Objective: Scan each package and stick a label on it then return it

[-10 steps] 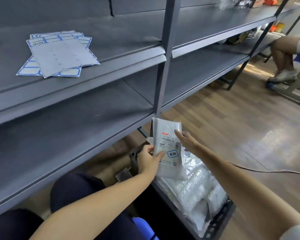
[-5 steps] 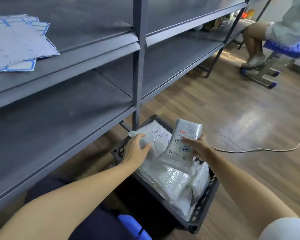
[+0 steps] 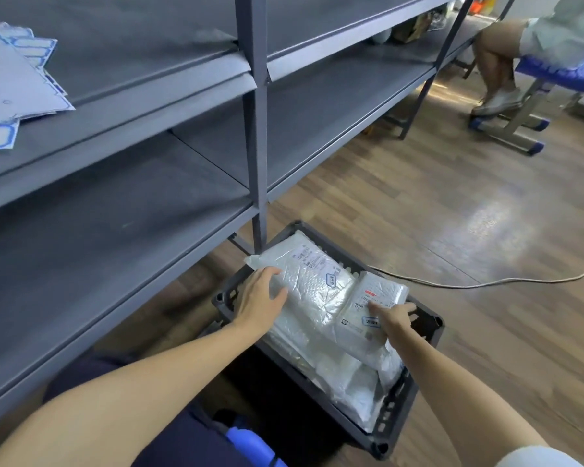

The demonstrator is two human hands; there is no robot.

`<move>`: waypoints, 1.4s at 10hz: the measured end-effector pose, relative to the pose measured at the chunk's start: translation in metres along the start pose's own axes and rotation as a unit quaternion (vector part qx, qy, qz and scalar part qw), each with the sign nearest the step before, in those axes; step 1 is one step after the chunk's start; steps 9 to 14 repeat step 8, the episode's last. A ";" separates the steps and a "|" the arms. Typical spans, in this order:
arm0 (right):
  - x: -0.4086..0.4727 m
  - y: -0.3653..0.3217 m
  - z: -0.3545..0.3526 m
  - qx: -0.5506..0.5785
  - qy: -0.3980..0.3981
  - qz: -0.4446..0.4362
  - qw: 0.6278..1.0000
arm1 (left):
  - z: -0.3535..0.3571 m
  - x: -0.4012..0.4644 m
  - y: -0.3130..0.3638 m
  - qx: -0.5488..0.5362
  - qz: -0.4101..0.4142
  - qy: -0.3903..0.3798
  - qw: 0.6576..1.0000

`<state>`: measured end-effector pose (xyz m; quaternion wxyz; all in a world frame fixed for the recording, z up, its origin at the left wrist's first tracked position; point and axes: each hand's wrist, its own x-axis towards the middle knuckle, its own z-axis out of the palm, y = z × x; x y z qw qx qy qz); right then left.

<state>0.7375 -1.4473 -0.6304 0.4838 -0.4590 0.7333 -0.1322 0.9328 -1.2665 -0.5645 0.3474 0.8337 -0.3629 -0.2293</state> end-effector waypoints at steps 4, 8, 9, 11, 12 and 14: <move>0.012 0.025 0.009 -0.308 -0.047 -0.100 0.945 | 0.008 0.002 -0.005 0.007 0.000 -0.011 1.000; 0.002 0.025 0.006 -0.380 0.011 -0.156 0.912 | -0.007 0.000 -0.010 0.088 0.010 -0.028 0.996; 0.002 0.025 0.006 -0.380 0.011 -0.156 0.912 | -0.007 0.000 -0.010 0.088 0.010 -0.028 0.996; 0.002 0.025 0.006 -0.380 0.011 -0.156 0.912 | -0.007 0.000 -0.010 0.088 0.010 -0.028 0.996; 0.002 0.025 0.006 -0.380 0.011 -0.156 0.912 | -0.007 0.000 -0.010 0.088 0.010 -0.028 0.996; 0.002 0.025 0.006 -0.380 0.011 -0.156 0.912 | -0.007 0.000 -0.010 0.088 0.010 -0.028 0.996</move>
